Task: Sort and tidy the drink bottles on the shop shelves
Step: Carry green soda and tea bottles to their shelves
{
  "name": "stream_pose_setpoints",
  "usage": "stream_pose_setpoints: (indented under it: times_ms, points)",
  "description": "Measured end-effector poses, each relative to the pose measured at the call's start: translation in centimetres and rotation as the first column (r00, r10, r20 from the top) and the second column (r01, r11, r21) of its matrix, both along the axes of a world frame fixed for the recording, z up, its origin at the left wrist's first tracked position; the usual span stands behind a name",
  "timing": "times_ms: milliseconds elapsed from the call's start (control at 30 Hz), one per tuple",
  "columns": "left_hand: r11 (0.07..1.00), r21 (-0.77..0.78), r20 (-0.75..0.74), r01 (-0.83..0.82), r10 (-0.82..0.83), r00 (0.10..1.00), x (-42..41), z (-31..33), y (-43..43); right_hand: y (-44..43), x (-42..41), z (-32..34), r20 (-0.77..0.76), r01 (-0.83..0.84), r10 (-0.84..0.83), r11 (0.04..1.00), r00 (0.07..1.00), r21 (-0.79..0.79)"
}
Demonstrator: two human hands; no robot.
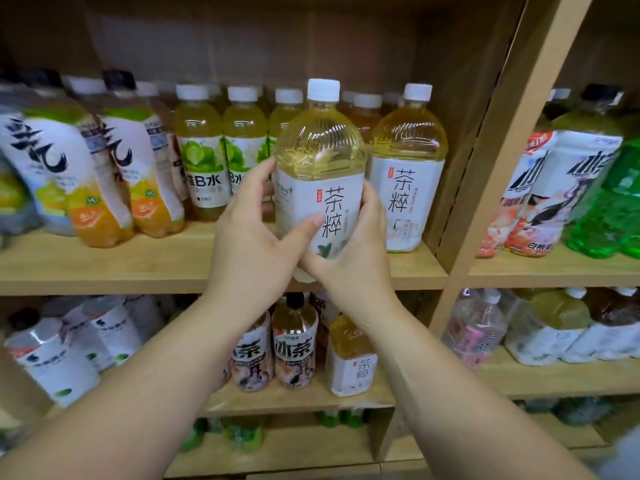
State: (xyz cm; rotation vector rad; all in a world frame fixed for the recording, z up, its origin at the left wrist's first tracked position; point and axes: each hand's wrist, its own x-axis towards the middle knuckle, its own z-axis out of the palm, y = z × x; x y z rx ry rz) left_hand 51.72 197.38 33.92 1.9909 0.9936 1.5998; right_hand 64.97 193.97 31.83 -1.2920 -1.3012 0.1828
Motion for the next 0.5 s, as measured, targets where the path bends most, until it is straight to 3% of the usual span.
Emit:
stream_pose_setpoints:
  times_ms: [133, 300, 400, 500]
  points:
    - [1.0, -0.022, -0.059, 0.007, -0.009, 0.998, 0.2, 0.0, 1.2, 0.0, 2.1, -0.2, 0.159, -0.058, 0.086, 0.983, 0.983, -0.171]
    - [0.999, -0.04, -0.041, 0.02, -0.022, 0.999, 0.7, -0.5, 1.6, -1.6, 4.3, 0.0, 0.197, -0.059, 0.095, 0.982, 0.976, -0.18]
    - [0.989, 0.008, -0.015, -0.149, 0.149, 0.989, 1.7, -0.8, 0.1, -3.9, 6.1, 1.2, 0.18, -0.045, 0.066, 0.992, 0.981, -0.116]
    - [0.948, 0.16, -0.006, -0.274, 0.279, 0.96, 4.0, 0.2, -2.7, -5.9, 9.0, 2.6, 0.158, -0.02, 0.014, 0.999, 0.987, 0.038]
